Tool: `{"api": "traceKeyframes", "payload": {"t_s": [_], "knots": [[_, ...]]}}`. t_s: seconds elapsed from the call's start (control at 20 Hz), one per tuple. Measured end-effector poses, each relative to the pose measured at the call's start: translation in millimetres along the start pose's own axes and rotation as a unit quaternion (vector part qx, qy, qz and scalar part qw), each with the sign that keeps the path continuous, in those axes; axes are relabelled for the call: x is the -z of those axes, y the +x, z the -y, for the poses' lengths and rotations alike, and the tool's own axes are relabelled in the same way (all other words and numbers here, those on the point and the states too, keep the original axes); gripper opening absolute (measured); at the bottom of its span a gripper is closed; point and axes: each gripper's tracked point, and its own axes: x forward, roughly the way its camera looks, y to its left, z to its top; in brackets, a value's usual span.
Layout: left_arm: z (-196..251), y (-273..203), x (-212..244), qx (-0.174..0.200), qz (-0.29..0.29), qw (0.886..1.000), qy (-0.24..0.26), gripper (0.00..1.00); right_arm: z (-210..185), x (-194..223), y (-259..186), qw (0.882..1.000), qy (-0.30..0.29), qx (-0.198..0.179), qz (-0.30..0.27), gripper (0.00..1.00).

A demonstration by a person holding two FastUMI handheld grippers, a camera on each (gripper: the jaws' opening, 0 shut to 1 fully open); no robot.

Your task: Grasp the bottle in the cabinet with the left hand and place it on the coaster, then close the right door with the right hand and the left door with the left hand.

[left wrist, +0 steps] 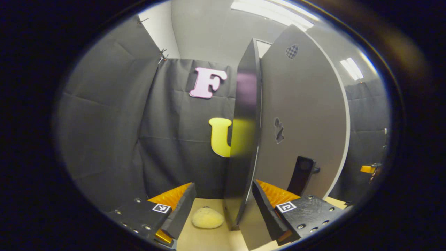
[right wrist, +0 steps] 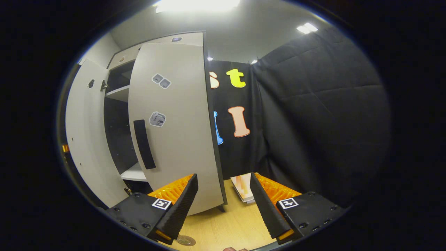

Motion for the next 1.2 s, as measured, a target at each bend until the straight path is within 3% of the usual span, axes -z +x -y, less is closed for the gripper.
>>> {"api": "traceKeyframes", "payload": {"t_s": [0.05,0.25,0.4,0.5,0.55,0.75,1.2], "knots": [[9.0,1.3,-2.4,0.013,0.004,1.000,-0.001,0.94,1.5,3.1,-1.3,1.000,0.002,0.000,-0.004,0.95],[14.1,-0.9,-1.7,0.007,0.000,1.000,0.013,0.91,1.6,14.7,-6.3,1.000,-0.005,-0.002,-0.019,0.92],[32.4,-0.3,-0.8,0.011,-0.005,1.000,0.006,0.90,-5.4,28.4,-4.1,0.999,-0.016,-0.014,-0.037,0.95],[56.7,3.9,-0.1,0.021,-0.010,1.000,0.009,0.90,-6.5,28.0,0.2,0.999,-0.015,-0.018,-0.039,0.92],[69.7,5.1,0.2,0.017,-0.009,1.000,0.015,0.89,-8.6,25.2,3.7,0.999,-0.010,-0.022,-0.038,0.96],[105.8,9.1,3.1,-0.002,-0.011,0.999,0.037,0.89,-11.5,18.8,21.5,0.999,-0.006,-0.033,-0.037,0.95],[182.0,31.9,-3.2,-0.029,0.018,0.999,0.002,0.89,5.5,4.9,77.8,0.996,0.001,-0.079,-0.036,0.96]]}}
